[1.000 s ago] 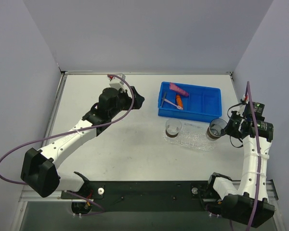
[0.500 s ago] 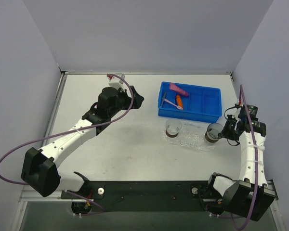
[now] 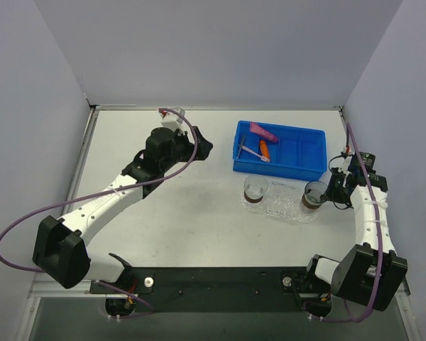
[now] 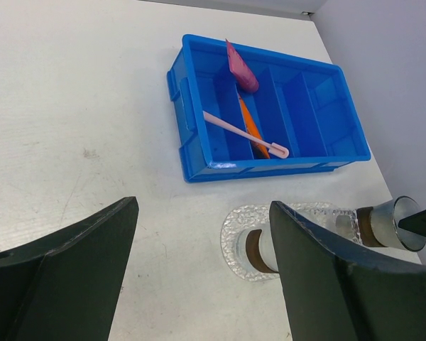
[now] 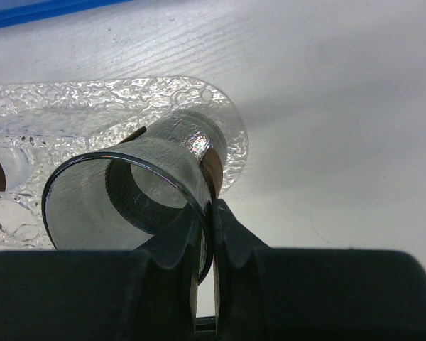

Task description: Prepare toiletry sets of a toothbrush and toothpaste on the tray

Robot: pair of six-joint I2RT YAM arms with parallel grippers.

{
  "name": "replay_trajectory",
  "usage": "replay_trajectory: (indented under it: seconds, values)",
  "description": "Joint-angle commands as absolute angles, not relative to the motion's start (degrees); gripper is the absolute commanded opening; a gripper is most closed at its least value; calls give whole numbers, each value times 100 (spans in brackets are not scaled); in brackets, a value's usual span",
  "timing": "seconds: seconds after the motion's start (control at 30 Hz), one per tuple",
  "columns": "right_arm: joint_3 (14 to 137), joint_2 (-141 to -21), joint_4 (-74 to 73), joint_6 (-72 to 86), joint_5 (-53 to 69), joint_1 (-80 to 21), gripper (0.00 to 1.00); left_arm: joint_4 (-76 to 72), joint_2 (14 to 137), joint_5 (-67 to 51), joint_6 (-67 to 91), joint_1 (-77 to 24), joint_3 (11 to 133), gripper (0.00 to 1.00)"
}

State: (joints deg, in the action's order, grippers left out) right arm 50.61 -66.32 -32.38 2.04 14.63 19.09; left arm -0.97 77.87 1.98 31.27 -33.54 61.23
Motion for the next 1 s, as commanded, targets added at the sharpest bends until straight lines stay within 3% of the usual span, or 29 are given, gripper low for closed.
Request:
replay_trajectory:
  seconds: [0.0, 0.97]
  values:
    - [5124, -6697, -2988, 167, 1626, 1925, 0, -185, 7813, 62, 3120, -3305, 6425, 85]
    - [4948, -6741, -3146, 299, 1635, 1942, 0, -176, 7796, 0, 3164, -3234, 6355, 85]
